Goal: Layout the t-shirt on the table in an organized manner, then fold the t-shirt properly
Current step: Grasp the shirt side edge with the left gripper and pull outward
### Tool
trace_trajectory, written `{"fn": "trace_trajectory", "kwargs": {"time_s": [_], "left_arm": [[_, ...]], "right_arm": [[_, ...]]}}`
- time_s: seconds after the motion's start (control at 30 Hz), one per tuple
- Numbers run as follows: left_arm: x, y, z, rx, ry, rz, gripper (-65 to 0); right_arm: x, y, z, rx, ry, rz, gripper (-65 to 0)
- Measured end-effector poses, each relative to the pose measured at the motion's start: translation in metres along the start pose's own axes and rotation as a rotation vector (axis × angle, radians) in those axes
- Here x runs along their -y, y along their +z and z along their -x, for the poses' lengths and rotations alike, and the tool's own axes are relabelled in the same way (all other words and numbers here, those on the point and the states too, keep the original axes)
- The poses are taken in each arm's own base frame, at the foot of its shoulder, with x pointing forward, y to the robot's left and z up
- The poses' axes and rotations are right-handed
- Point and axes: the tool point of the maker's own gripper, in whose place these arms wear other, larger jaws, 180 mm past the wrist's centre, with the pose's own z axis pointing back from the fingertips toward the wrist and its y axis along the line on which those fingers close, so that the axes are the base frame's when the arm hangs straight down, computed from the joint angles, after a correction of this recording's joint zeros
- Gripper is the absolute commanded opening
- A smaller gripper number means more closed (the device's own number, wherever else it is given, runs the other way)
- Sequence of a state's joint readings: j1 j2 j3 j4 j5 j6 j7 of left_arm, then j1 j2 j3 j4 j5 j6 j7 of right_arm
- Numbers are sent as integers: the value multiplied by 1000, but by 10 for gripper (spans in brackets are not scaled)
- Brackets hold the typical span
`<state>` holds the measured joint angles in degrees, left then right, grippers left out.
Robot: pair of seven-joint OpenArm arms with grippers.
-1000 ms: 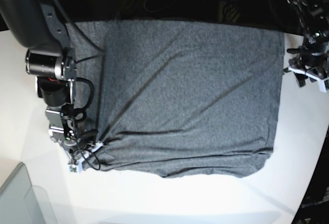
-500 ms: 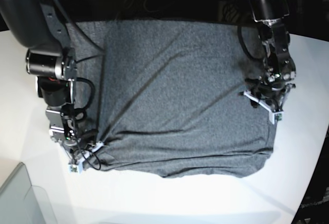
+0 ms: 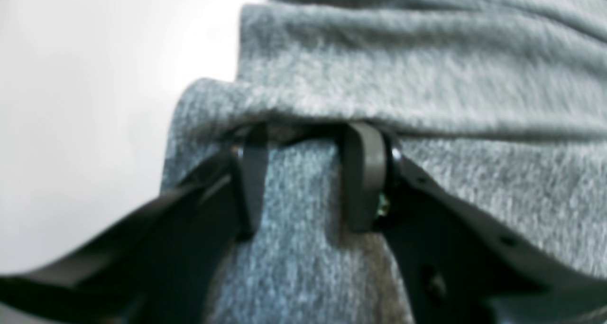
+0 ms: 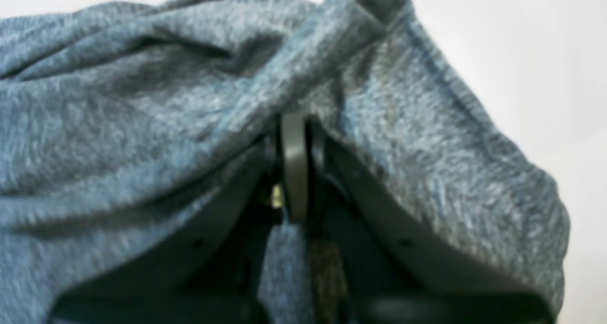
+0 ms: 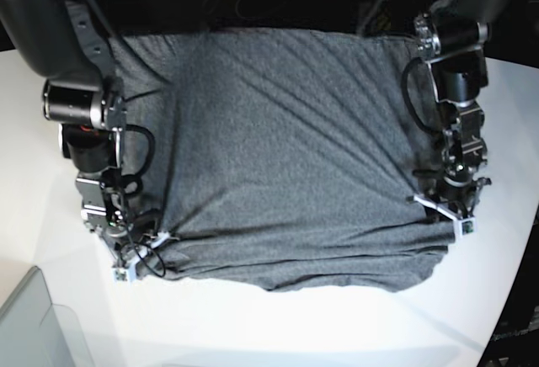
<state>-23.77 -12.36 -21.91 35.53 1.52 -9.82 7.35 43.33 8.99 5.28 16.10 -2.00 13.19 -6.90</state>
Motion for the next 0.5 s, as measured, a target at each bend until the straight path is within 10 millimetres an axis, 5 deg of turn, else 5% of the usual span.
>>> {"fn": "trace_trajectory", "kwargs": {"time_s": [0.5], "left_arm": [[21,-29,-37,23,59,18,-389]], "right_arm": [[53,9,-14,118,-4,217,-650]]}}
